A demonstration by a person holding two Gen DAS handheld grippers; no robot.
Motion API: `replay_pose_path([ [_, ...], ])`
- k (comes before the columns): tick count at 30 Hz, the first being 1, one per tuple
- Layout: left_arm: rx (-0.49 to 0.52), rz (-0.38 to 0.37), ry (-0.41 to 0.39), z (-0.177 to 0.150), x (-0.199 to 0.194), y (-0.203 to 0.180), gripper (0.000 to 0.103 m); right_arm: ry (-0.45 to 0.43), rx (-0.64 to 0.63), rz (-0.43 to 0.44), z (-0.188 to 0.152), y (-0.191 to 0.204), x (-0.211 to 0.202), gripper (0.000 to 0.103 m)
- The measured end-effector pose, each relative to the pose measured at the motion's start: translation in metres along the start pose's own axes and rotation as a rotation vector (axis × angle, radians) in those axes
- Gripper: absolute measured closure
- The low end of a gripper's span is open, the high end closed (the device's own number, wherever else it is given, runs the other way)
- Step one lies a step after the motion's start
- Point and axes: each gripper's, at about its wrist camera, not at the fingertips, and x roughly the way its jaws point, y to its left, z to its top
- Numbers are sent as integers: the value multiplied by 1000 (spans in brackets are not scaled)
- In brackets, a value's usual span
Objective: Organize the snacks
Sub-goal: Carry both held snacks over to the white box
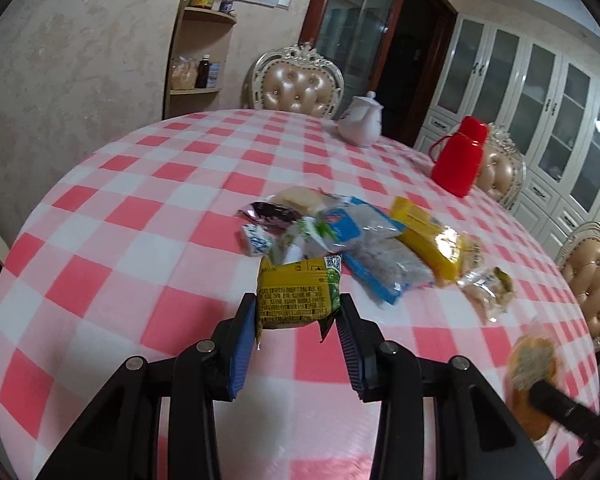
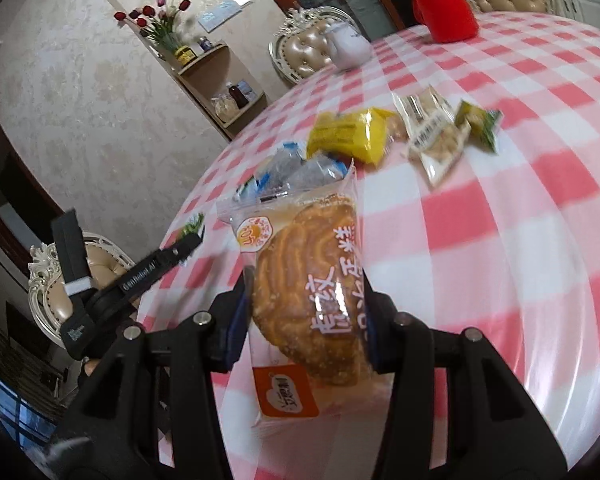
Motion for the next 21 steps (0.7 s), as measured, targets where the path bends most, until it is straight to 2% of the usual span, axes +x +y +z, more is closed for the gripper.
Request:
replay_pose_path([
  [4, 28, -24, -15, -6, -9, -12, 62, -15, 26, -9, -11, -4, -9, 53],
  [13, 85, -42, -26, -14, -15, -29, 62, -51, 29, -94, -24, -3, -23, 53],
  [21, 90, -64, 4, -20, -14, -34, 62, -56, 45, -113, -37, -4, -31, 53],
])
